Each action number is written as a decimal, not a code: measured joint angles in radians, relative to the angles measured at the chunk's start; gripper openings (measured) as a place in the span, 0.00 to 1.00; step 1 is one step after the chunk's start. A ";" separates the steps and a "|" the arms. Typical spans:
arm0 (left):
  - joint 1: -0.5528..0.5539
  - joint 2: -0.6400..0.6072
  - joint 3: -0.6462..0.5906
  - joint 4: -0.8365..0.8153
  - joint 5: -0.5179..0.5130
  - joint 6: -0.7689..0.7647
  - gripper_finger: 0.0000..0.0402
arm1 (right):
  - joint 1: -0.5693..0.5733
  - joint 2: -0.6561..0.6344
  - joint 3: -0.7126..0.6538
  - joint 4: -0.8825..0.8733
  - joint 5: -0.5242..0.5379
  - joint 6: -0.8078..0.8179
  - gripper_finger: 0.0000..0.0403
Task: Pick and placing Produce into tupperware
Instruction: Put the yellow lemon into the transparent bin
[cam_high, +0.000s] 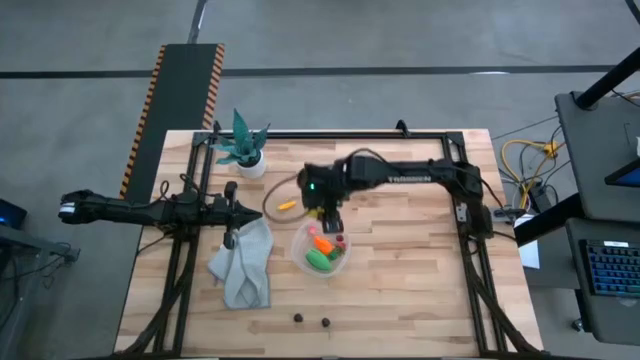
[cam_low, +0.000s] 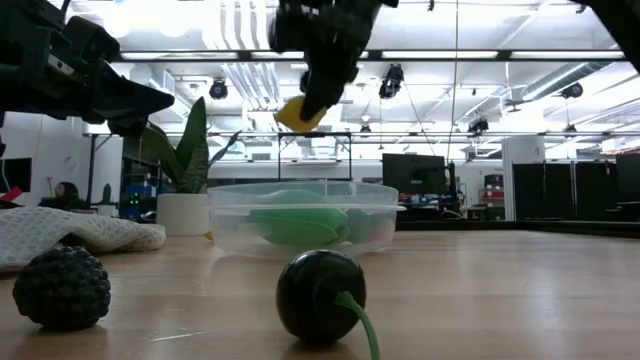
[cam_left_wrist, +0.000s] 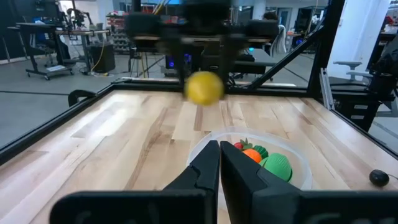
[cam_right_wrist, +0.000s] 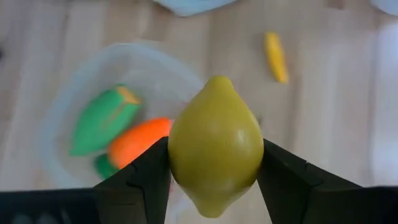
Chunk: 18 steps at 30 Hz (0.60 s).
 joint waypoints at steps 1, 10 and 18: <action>0.000 0.000 0.000 0.000 0.000 0.000 0.00 | 0.020 0.000 -0.002 0.001 0.005 0.013 0.46; 0.000 0.000 0.000 0.000 0.000 -0.001 0.00 | 0.097 0.008 -0.161 0.150 0.028 0.075 0.46; 0.000 0.000 0.000 0.000 0.000 0.000 0.00 | 0.092 0.009 -0.312 0.324 0.015 0.098 0.46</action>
